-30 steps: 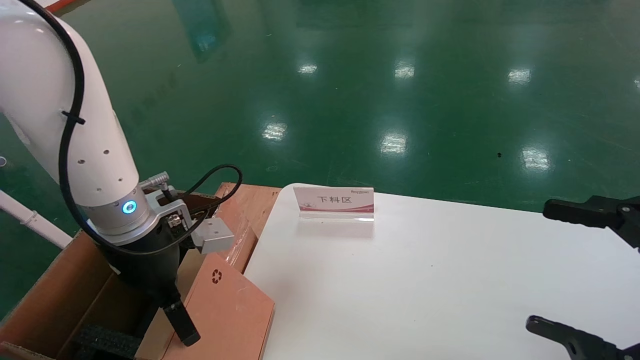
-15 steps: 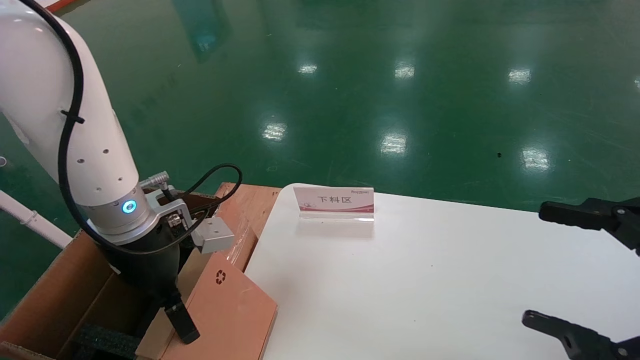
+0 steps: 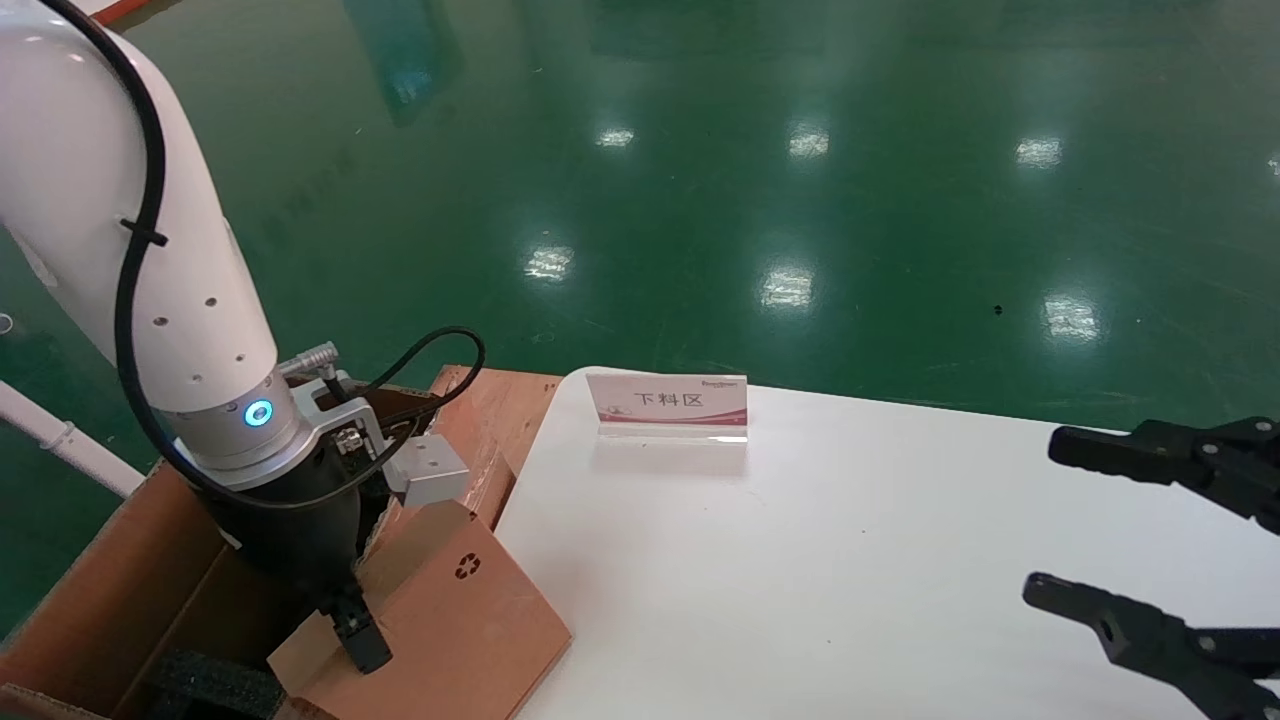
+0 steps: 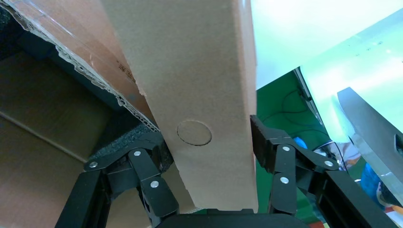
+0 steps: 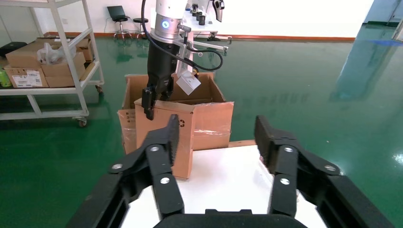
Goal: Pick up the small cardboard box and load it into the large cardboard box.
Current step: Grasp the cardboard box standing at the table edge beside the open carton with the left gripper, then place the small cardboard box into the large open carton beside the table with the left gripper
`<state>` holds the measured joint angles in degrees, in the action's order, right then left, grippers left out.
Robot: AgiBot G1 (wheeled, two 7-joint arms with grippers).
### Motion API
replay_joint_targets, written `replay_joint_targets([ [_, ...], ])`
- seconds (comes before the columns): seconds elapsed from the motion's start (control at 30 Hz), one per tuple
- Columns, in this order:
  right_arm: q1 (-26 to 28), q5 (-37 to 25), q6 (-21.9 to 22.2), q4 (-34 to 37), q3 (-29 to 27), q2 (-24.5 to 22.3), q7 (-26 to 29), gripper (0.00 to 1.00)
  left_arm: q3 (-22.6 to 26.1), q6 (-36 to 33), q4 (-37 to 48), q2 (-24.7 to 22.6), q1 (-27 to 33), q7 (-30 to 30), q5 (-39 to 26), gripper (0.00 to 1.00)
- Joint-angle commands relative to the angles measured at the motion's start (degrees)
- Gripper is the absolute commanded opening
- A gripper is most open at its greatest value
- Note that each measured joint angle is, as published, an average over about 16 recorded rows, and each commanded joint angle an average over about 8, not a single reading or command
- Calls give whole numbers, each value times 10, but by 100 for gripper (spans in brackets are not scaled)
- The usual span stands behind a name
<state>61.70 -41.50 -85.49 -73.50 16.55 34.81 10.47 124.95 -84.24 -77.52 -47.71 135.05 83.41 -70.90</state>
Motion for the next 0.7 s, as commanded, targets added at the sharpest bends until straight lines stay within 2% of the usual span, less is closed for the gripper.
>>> replay_joint_targets([
  [0.03, 0, 0, 0, 0, 0, 0, 0, 0, 0, 0, 0, 0, 0, 0, 0, 0],
  [0.43, 0, 0, 0, 0, 0, 0, 0, 0, -6, 1, 11, 0, 4, -5, 9, 0],
  [0.7, 0, 0, 0, 0, 0, 0, 0, 0, -29, 6, 13, 16, 47, -8, 25, 0],
])
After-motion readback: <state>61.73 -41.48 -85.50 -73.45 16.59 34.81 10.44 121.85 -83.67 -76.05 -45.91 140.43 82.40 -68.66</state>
